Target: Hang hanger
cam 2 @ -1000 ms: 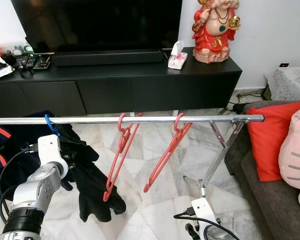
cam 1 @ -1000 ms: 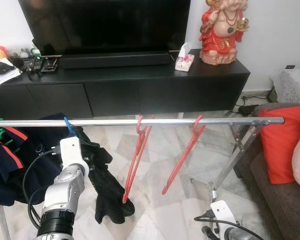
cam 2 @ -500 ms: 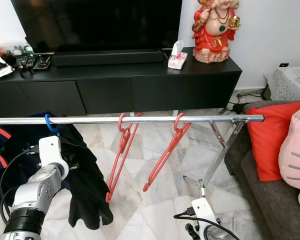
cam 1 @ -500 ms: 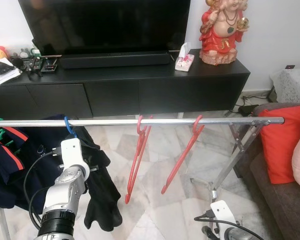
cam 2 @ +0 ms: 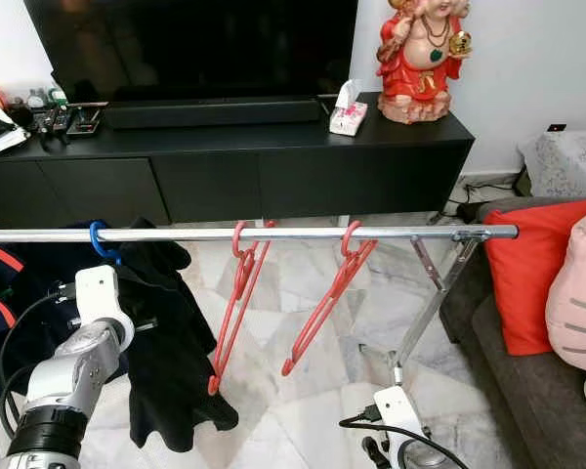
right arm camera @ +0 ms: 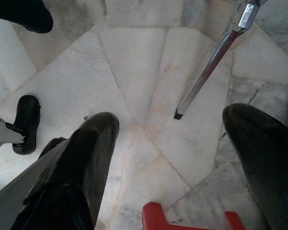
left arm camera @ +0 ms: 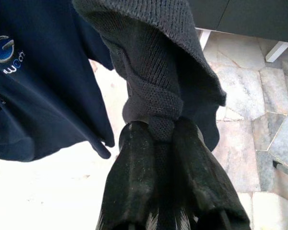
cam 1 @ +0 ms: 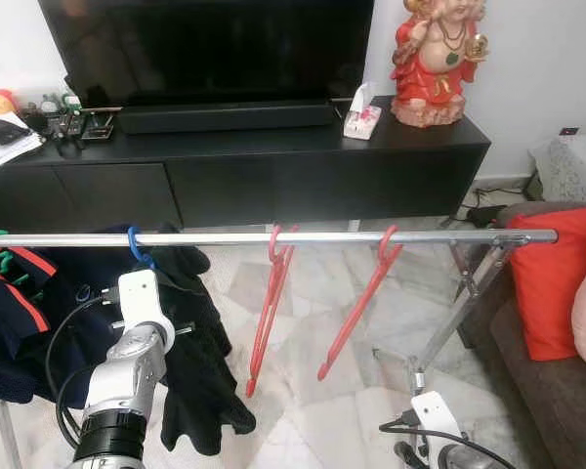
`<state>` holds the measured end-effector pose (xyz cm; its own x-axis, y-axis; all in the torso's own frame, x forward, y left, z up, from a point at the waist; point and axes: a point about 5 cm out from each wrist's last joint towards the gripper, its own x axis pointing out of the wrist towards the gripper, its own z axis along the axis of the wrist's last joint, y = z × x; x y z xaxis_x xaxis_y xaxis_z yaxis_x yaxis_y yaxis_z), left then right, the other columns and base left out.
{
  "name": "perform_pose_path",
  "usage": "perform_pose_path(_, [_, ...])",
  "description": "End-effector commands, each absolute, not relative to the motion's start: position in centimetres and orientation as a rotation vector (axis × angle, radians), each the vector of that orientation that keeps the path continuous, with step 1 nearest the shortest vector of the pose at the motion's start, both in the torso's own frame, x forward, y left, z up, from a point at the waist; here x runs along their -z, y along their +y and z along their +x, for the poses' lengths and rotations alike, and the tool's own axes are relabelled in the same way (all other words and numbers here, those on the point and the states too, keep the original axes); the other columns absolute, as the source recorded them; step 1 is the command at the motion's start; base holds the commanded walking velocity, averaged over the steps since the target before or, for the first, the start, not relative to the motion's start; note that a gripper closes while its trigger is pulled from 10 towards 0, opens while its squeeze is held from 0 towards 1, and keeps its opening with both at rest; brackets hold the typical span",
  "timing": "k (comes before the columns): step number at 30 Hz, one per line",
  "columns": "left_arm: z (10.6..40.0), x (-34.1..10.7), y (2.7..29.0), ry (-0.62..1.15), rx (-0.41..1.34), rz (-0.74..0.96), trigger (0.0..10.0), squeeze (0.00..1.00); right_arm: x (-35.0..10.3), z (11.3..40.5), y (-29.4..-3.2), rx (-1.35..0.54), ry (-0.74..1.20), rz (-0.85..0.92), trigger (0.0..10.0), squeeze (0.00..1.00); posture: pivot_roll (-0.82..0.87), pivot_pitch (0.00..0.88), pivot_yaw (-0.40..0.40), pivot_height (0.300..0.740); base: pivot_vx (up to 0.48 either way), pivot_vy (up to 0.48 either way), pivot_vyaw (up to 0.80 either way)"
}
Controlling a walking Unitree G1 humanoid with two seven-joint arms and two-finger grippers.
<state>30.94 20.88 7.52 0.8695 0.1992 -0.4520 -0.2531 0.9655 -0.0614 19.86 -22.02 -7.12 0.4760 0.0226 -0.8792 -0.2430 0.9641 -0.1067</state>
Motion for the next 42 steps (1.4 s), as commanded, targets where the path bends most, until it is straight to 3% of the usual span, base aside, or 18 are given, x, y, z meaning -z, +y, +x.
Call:
perform_pose_path(1, [31.1,-7.7,20.8,0.444,-0.231,-0.099,0.0,0.00,7.1,19.9,-22.1,-0.161,1.059,-0.224,10.0,0.00,-0.09,0.000,-0.011,0.740,0.000,0.000,0.00])
perform_pose_path(7, [30.3,-10.0,20.6,0.269,-0.131,0.092,0.0,0.00,7.1,19.8,-22.1,-0.160,1.059,-0.225,10.0,0.00,-0.09,0.000,-0.012,0.740,0.000,0.000,0.00])
perform_pose_path(18, [28.5,-10.5,21.2,0.217,-0.121,0.176,0.5,0.00,7.1,19.9,-22.1,-0.163,1.059,-0.225,10.0,0.00,-0.08,0.000,-0.013,0.740,0.000,0.000,0.00])
perform_pose_path(19, [27.3,-10.4,21.6,0.203,-0.128,0.197,10.0,0.00,7.1,19.9,-22.1,-0.164,1.060,-0.225,10.0,0.00,-0.08,0.000,-0.011,0.740,0.000,0.000,0.00])
perform_pose_path(25, [23.0,-9.5,21.9,0.182,-0.134,0.259,10.0,0.00,7.1,19.8,-22.2,-0.165,1.062,-0.227,10.0,0.00,-0.08,0.000,-0.011,0.740,0.000,0.000,0.00])
perform_pose_path(34, [20.6,-8.5,21.9,0.202,-0.167,0.251,10.0,0.00,7.1,19.8,-22.2,-0.168,1.063,-0.231,10.0,0.00,-0.08,0.000,-0.010,0.740,0.000,0.000,0.00])
perform_pose_path(42, [20.4,-8.4,21.5,0.191,-0.174,0.201,10.0,0.00,7.1,19.8,-22.2,-0.166,1.063,-0.230,10.0,0.00,-0.08,0.000,-0.002,0.740,0.000,0.000,0.00])
